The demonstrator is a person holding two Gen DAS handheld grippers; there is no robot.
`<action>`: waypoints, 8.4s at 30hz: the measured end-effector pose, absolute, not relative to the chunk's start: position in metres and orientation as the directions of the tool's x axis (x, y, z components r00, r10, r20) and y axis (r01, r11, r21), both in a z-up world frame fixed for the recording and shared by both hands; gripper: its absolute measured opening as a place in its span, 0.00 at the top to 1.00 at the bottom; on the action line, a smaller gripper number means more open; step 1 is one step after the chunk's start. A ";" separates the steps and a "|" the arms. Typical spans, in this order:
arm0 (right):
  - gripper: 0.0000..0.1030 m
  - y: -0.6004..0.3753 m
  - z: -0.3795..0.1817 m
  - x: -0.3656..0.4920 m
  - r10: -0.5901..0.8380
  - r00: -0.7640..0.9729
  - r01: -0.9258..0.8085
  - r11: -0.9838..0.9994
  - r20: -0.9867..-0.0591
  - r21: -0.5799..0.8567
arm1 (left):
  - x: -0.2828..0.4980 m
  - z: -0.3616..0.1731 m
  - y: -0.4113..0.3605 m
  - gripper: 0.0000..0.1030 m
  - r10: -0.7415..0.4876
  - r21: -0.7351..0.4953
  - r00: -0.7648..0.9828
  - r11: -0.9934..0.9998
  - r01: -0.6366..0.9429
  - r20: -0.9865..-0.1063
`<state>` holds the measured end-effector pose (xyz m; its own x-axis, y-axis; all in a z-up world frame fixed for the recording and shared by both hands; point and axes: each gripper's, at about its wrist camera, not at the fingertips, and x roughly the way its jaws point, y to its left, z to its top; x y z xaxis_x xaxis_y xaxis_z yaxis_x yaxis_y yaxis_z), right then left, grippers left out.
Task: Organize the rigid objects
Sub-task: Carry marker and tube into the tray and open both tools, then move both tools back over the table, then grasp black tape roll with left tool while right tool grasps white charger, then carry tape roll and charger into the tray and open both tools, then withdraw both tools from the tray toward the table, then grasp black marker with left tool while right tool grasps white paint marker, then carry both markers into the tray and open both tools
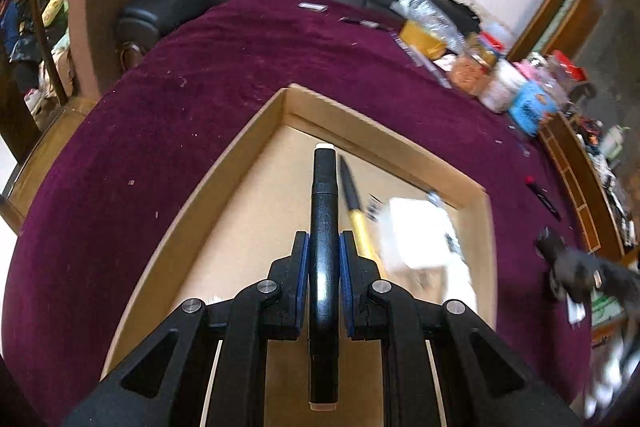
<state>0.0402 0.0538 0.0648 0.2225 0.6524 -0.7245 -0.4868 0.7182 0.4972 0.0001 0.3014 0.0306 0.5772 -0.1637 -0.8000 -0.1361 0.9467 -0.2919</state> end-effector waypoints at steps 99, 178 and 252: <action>0.57 -0.207 0.026 -0.045 0.144 0.542 -0.028 0.988 -0.828 0.154 | -0.102 0.083 0.187 0.94 -0.290 -0.316 0.658 0.945 0.083 -0.695; 0.50 -0.163 0.025 -0.026 0.525 0.407 -0.216 0.850 -0.747 0.480 | -0.121 0.065 0.105 0.22 -0.390 -0.394 0.553 0.912 0.117 -0.737; 0.88 0.127 0.052 -0.079 0.684 0.103 -0.464 0.675 -0.722 0.573 | -0.044 0.041 0.329 0.63 -0.109 -0.265 0.574 0.944 -0.196 -0.812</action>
